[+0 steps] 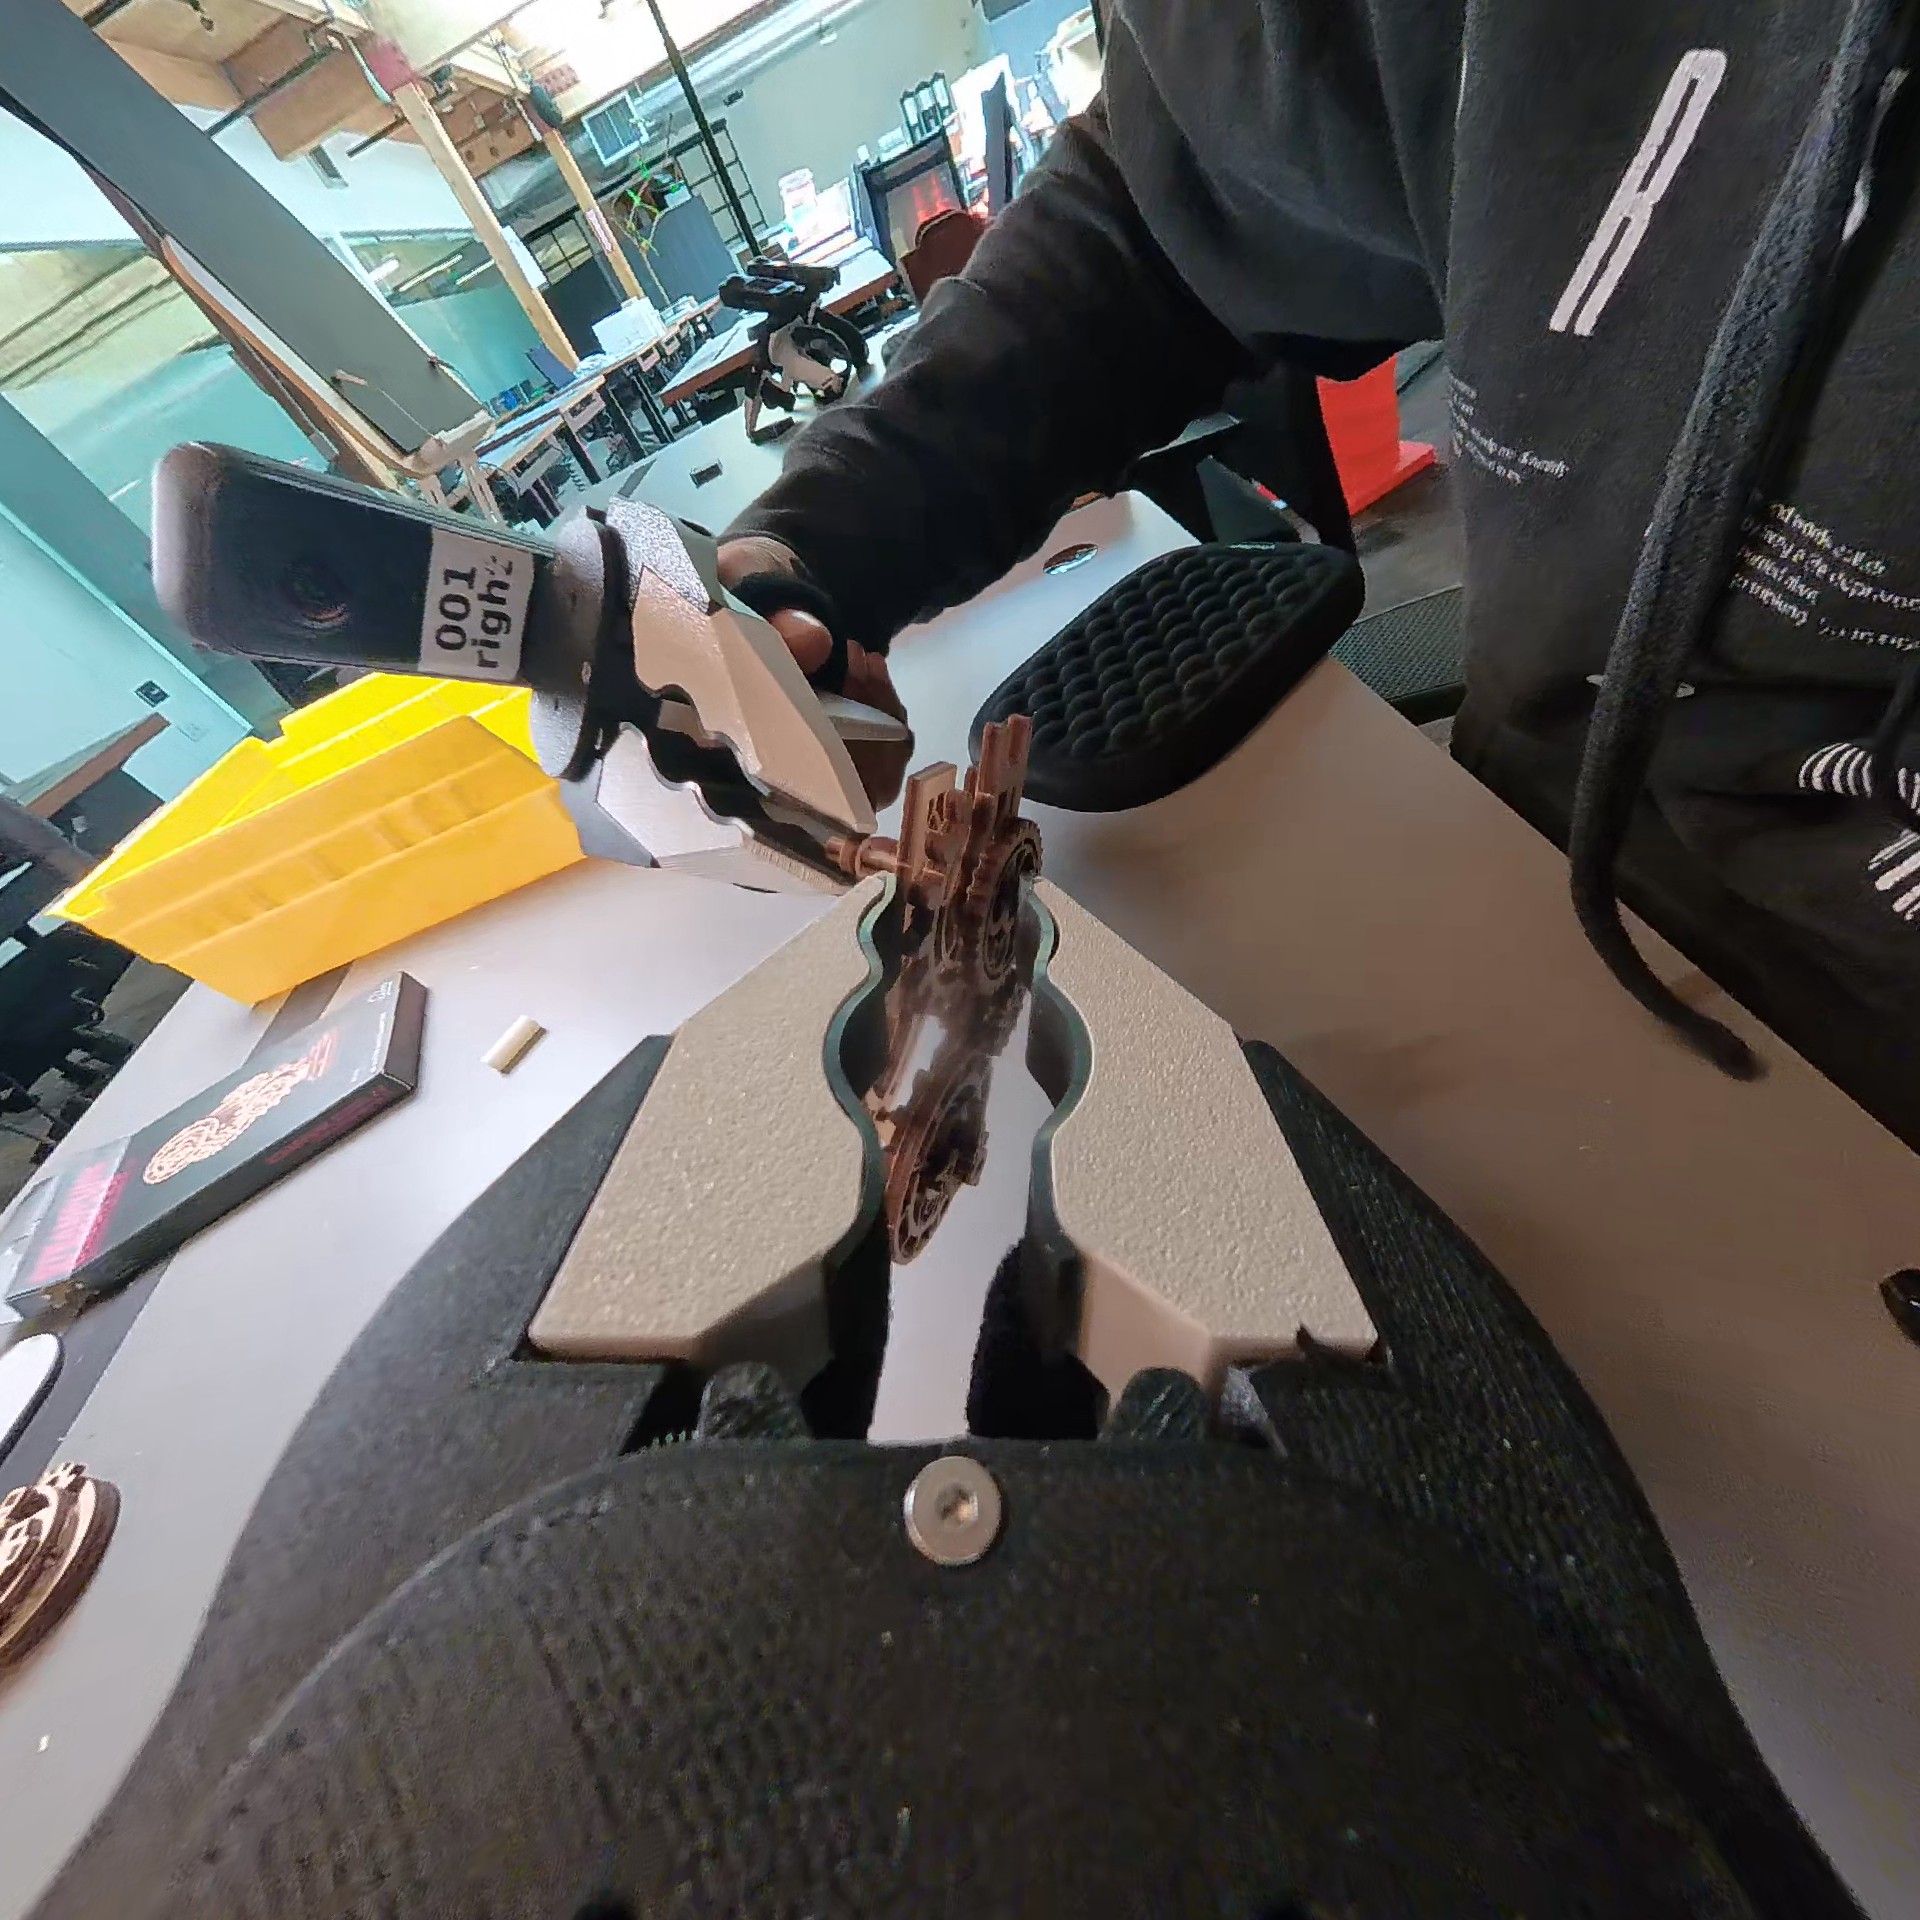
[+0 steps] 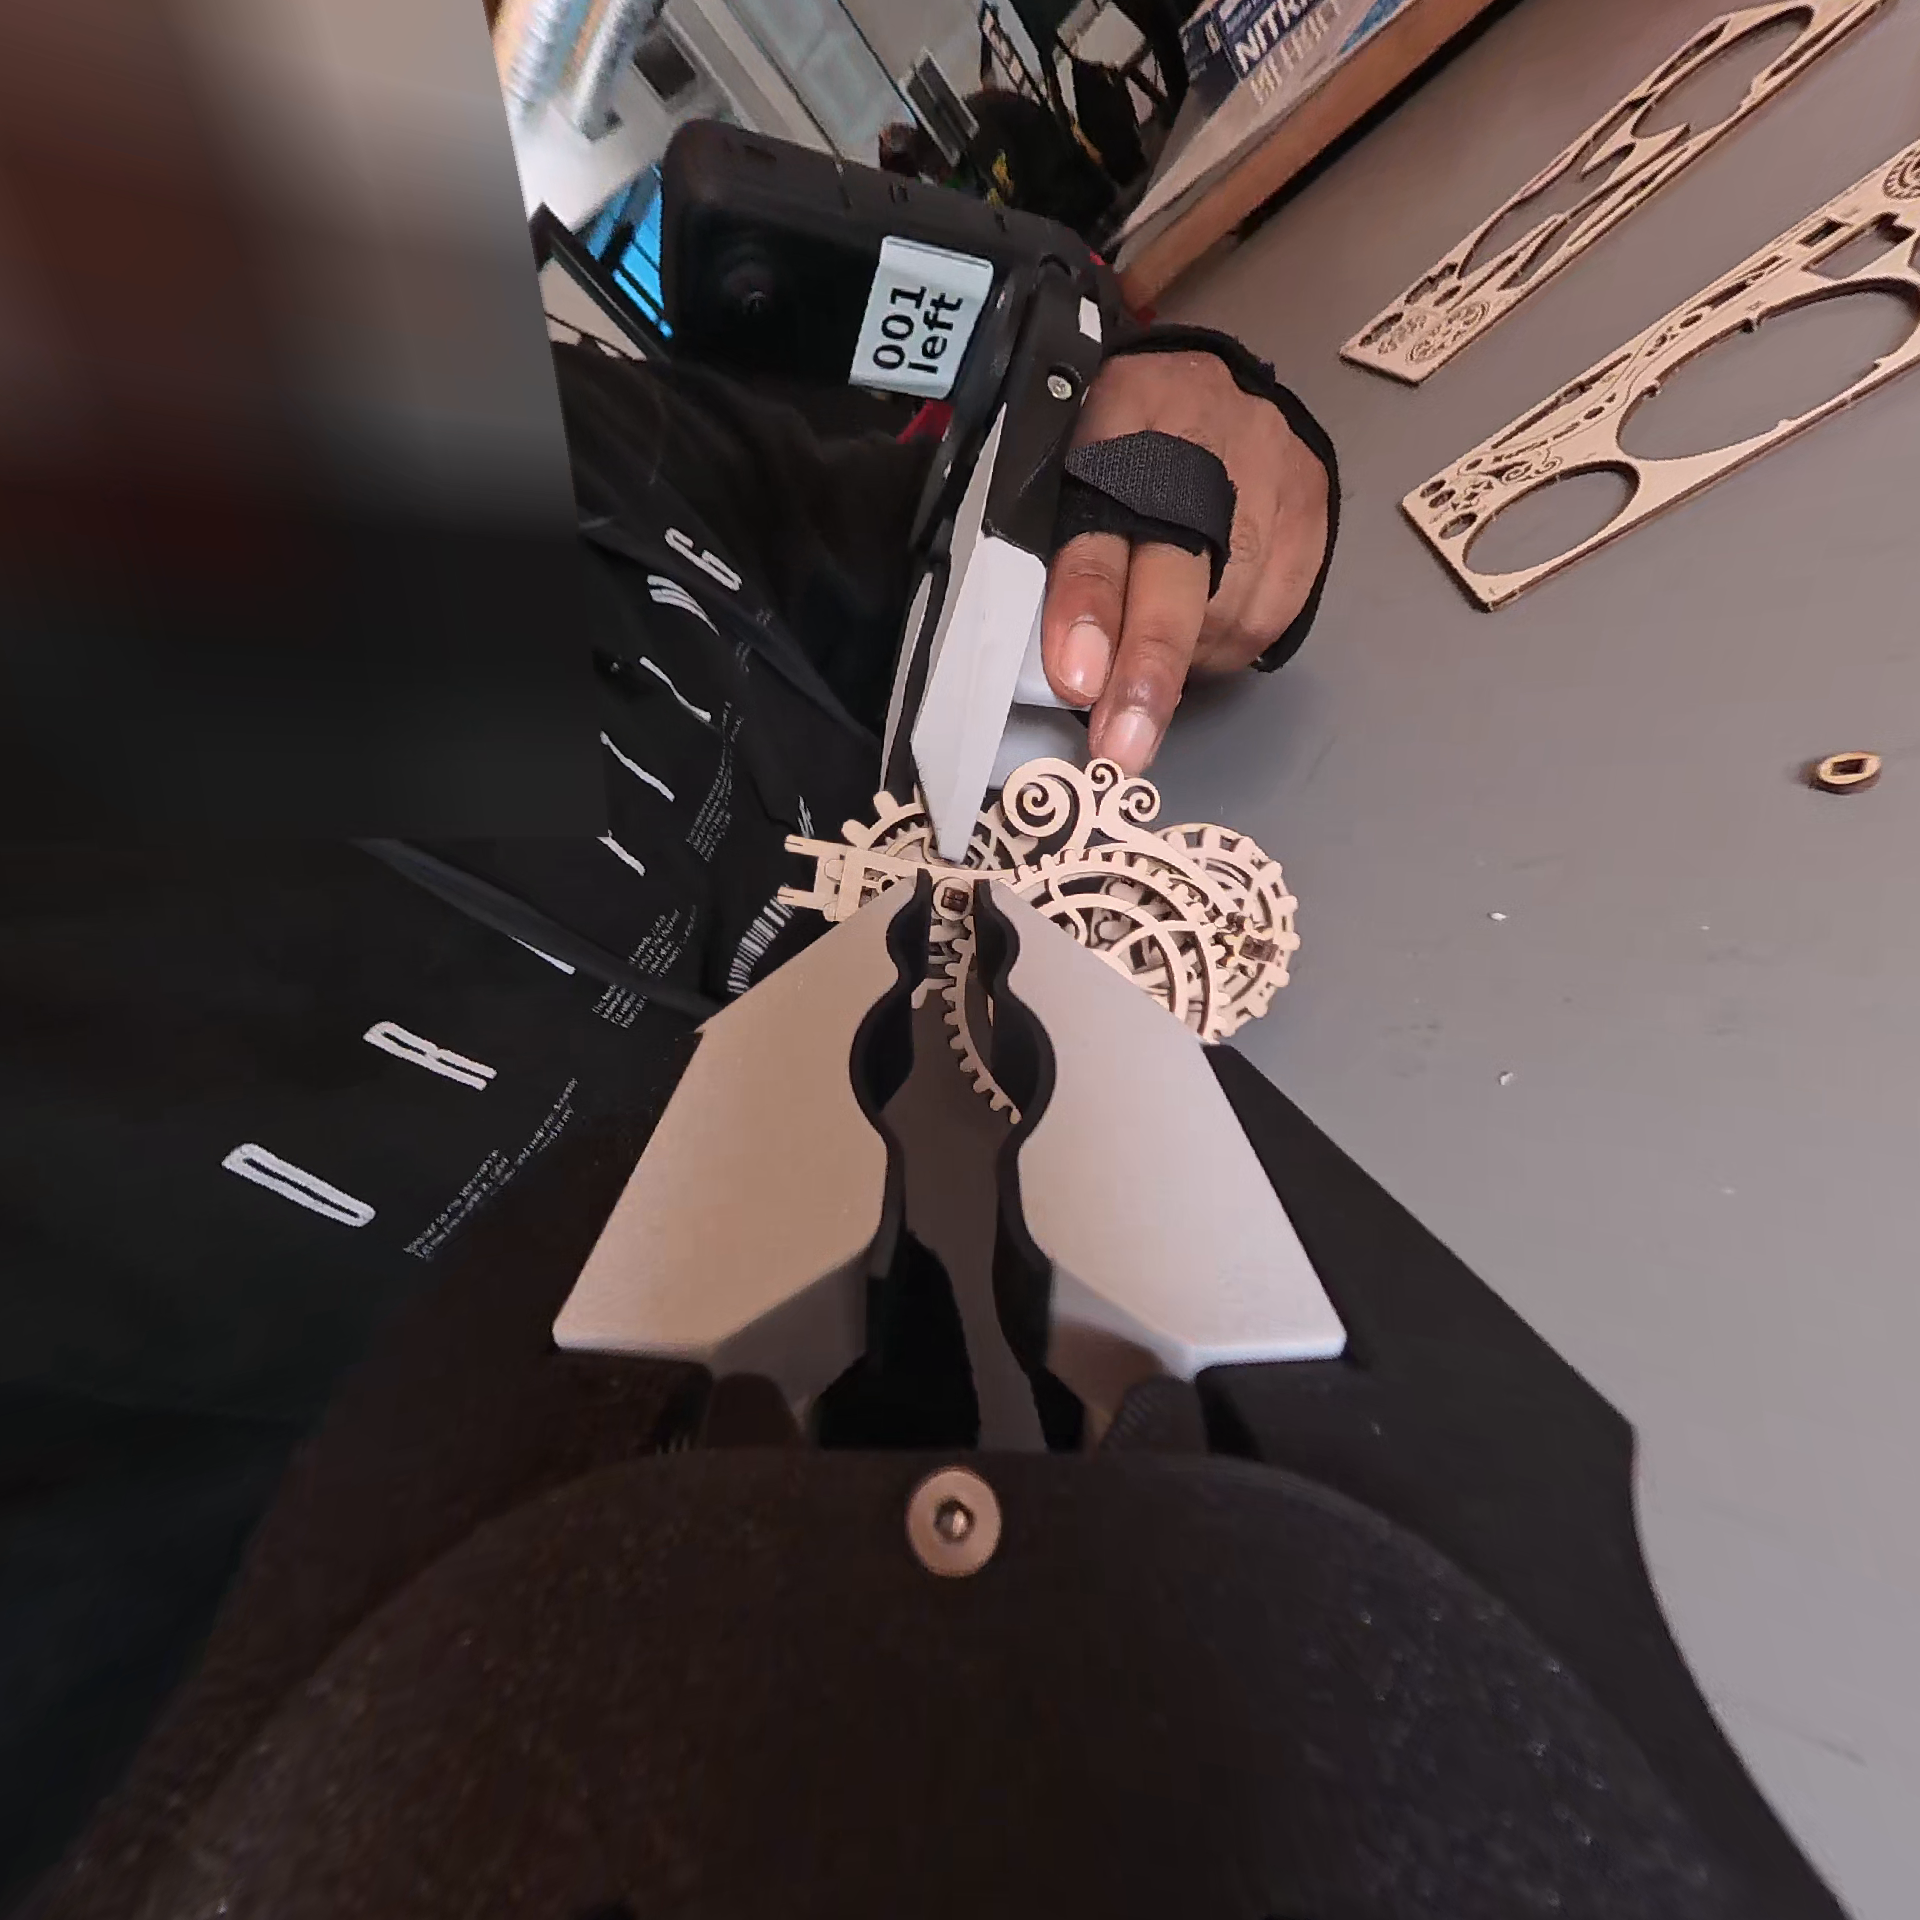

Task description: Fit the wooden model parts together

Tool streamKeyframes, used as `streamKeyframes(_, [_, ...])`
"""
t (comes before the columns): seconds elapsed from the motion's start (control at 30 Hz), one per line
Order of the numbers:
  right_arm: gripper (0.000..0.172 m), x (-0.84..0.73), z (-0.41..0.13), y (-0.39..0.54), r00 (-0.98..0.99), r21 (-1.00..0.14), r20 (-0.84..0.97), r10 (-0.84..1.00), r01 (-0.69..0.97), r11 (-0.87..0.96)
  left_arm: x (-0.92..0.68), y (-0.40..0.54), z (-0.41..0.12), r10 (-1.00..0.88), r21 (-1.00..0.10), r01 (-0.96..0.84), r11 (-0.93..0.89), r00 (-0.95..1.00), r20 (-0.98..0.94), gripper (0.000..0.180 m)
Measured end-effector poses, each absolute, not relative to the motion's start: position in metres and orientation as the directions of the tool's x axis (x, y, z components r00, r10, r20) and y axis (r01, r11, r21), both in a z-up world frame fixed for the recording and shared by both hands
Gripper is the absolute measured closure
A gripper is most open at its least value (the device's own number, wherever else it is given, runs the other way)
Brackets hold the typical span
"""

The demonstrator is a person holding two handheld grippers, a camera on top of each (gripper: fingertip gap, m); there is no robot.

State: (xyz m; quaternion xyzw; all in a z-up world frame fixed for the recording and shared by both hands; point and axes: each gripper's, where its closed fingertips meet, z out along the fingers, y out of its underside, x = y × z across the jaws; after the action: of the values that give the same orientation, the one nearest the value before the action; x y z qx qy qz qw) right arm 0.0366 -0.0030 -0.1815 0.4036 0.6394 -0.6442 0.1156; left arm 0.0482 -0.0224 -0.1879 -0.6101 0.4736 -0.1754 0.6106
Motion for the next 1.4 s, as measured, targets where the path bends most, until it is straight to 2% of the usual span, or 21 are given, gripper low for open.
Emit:
streamKeyframes(0.3, [0.165, 0.036, -0.185, -0.007, -0.617, -0.706, -0.699, 0.361, 0.678, -0.207, 0.049, -0.027, -0.184, -0.828, -0.937, -0.303, 0.174, 0.47, -0.305, 0.162])
streamKeyframes(0.9, [0.165, 0.031, -0.157, -0.01, -0.619, -0.671, -0.741, 0.26, 0.674, -0.31, 0.043, -0.031, -0.157, -0.859, -0.984, -0.107, 0.14, 0.482, -0.175, 0.163])
streamKeyframes(1.4, [0.166, 0.027, -0.153, -0.01, -0.598, -0.655, -0.755, 0.267, 0.687, -0.315, 0.039, -0.031, -0.152, -0.863, -0.99, -0.06, 0.129, 0.485, -0.142, 0.163])
